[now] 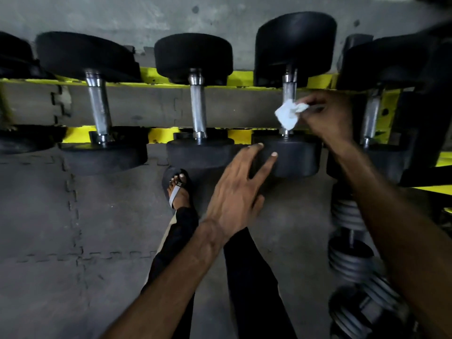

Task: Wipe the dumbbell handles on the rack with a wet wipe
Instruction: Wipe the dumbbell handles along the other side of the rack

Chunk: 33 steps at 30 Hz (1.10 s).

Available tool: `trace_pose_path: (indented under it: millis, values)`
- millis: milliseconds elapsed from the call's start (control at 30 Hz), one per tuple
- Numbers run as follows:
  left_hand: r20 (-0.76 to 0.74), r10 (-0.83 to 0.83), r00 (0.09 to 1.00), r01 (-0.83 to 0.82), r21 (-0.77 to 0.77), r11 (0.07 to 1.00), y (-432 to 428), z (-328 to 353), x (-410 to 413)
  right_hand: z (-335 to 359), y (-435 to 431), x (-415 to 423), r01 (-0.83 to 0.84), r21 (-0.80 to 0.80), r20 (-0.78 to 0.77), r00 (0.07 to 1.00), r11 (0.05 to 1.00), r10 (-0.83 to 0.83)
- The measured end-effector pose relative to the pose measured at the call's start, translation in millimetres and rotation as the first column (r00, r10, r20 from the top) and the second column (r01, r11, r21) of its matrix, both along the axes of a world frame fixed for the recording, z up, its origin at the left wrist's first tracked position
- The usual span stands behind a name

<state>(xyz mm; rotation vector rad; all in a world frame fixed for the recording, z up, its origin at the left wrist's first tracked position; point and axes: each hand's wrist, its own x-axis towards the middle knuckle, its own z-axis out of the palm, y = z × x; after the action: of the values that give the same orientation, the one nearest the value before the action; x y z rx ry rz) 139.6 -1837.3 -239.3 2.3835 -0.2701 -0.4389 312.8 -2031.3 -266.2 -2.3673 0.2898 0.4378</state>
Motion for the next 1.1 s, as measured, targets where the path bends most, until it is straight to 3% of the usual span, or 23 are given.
trace_pose_path:
  millis: [67,200,500,600,733,933,1033,1100]
  values:
    - [-0.011,-0.042,0.999,0.042,-0.001,0.999,-23.8,-2.8,7.4,-7.5,-4.7,-10.0,-0.064,0.009,-0.037,0.997,0.998,0.064]
    - [-0.023,-0.084,0.996,0.085,0.031,0.996,-57.7,-13.5,14.7,-8.5,-12.1,-21.8,-0.186,-0.081,0.035,0.981,0.979,0.189]
    - [-0.008,-0.102,0.995,0.102,0.144,0.984,-65.4,-14.6,16.3,-12.0,-17.1,-20.4,-0.223,-0.133,-0.091,0.973,0.966,0.212]
    - [0.002,-0.120,0.993,0.117,0.195,0.974,-68.2,-14.3,13.9,-22.7,-6.2,-23.0,-0.109,-0.180,-0.048,0.994,0.978,0.102]
    - [0.003,-0.126,0.992,0.122,0.232,0.965,-73.9,-13.7,13.2,-20.0,6.6,-24.0,0.088,-0.084,0.058,0.995,0.993,-0.083]
    - [-0.018,-0.130,0.991,0.130,0.279,0.951,-78.2,-11.1,13.4,-35.6,27.3,22.4,0.313,-0.077,0.260,0.923,0.947,-0.284]
    - [0.004,-0.144,0.990,0.136,0.289,0.948,-75.2,-13.3,15.2,-39.4,31.7,47.0,0.530,0.015,0.175,0.833,0.848,-0.525]
    - [0.004,-0.138,0.990,0.131,0.284,0.950,-72.3,-12.8,16.3,-40.6,34.2,43.0,0.499,0.007,0.125,0.859,0.867,-0.496]
